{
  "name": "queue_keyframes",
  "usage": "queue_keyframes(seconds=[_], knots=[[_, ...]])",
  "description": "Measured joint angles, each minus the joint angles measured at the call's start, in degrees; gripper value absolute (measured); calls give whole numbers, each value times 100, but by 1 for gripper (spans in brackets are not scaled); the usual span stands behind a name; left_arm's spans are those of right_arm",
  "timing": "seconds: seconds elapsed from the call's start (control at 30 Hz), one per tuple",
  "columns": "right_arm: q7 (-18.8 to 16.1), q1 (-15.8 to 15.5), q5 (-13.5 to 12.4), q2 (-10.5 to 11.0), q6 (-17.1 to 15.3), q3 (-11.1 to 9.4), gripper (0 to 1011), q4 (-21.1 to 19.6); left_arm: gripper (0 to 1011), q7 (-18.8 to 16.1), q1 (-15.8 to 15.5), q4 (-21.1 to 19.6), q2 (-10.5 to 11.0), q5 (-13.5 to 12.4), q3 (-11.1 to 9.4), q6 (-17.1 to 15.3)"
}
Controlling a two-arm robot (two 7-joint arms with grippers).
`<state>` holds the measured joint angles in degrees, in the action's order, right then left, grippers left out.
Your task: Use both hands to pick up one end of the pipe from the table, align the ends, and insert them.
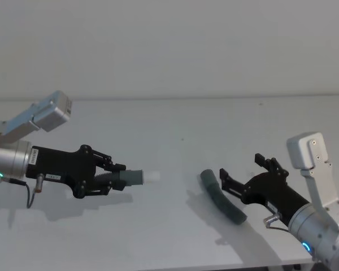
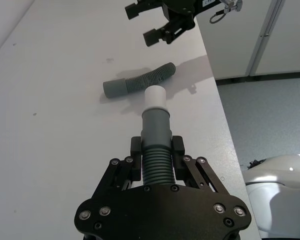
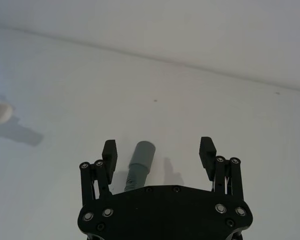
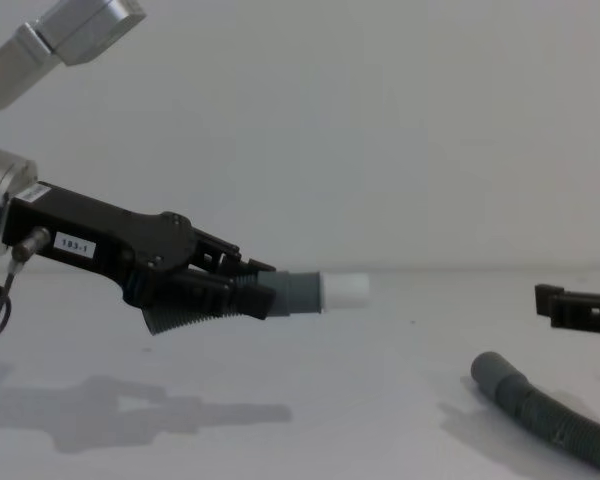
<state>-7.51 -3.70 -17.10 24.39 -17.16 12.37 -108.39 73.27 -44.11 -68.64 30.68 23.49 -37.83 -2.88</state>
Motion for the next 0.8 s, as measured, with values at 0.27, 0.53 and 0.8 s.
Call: queue_keyframes(seconds=[0.27, 0.53, 0.8], knots=[[-232, 5, 44, 136, -101, 70, 999, 3, 322, 5, -2, 5, -2, 4, -1, 3], [-359, 88, 147, 176, -192, 164, 1000, 120, 322, 5, -2, 5, -2, 4, -1, 4], [-435, 211, 290, 163, -270, 299, 1000, 311, 322, 5, -2, 5, -2, 4, -1, 4]])
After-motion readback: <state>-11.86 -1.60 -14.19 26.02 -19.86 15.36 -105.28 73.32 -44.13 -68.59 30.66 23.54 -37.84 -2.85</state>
